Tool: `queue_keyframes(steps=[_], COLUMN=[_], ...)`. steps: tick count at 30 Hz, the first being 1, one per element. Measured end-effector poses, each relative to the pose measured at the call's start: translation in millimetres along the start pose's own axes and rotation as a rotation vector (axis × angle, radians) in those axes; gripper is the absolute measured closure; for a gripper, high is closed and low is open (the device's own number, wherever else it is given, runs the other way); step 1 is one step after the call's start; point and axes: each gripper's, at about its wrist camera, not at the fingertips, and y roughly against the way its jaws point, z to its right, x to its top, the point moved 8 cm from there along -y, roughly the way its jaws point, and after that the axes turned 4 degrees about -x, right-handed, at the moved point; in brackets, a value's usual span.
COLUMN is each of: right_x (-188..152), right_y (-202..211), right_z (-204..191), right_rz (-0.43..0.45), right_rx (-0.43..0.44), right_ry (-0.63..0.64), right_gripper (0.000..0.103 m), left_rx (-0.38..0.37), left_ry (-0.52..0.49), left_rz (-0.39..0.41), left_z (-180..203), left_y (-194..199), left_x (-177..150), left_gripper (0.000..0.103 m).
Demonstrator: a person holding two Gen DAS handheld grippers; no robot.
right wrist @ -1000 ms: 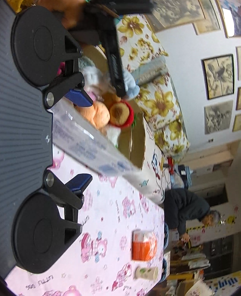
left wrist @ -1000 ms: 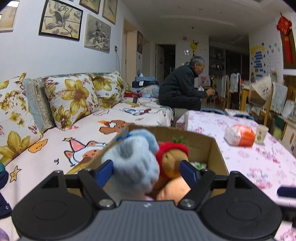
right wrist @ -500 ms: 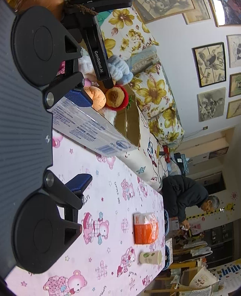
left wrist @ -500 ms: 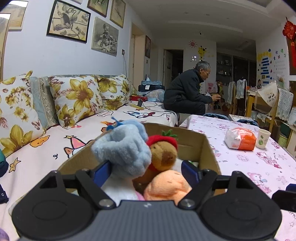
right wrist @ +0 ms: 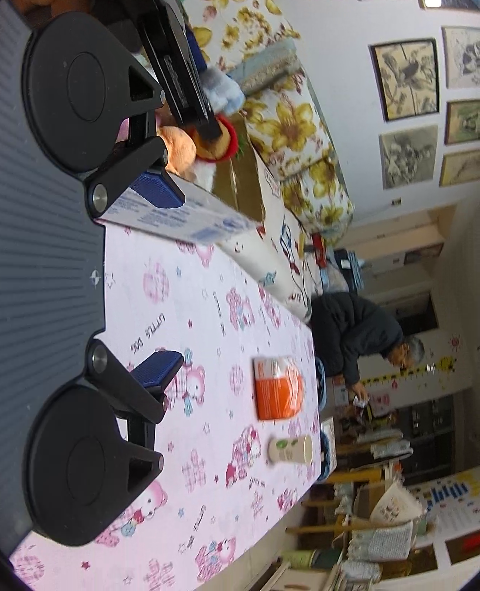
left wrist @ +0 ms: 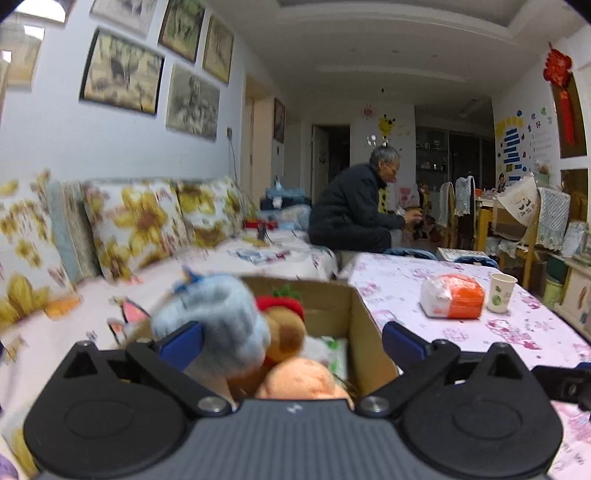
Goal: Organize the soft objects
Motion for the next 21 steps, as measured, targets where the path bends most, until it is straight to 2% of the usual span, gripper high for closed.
queue_keyframes(steps=[3,9,13,17,21], right_x=[1,2,3,1,-3], right_y=[3,17,29,39,49], right_z=[3,0,-2,-5,-7], right_rz=[-0.007,0.012,0.025,0.027,0.020], right_rx=[-0.005,0.002,0.000,-0.004,-0.005], right_ry=[-0.030,-0.047,-0.044,-0.040,-0.025], right_gripper=[0.000,0.000,0.000,0.000,0.000], left_rx=[0.006,-0.001,0.004,0.017,0.010], left_ry=[-0.026,-0.002,-0.041,-0.074,-0.044], left_rz=[0.028,-0.062,-0.113,-0.130,-0.132], left_z=[-1,-6,0,1,-1], left_y=[15,38,57,76,95], left_x=[9,5,-2,-3,-4], left_gripper=[0.001,0.001,0.001,0.001,0.001])
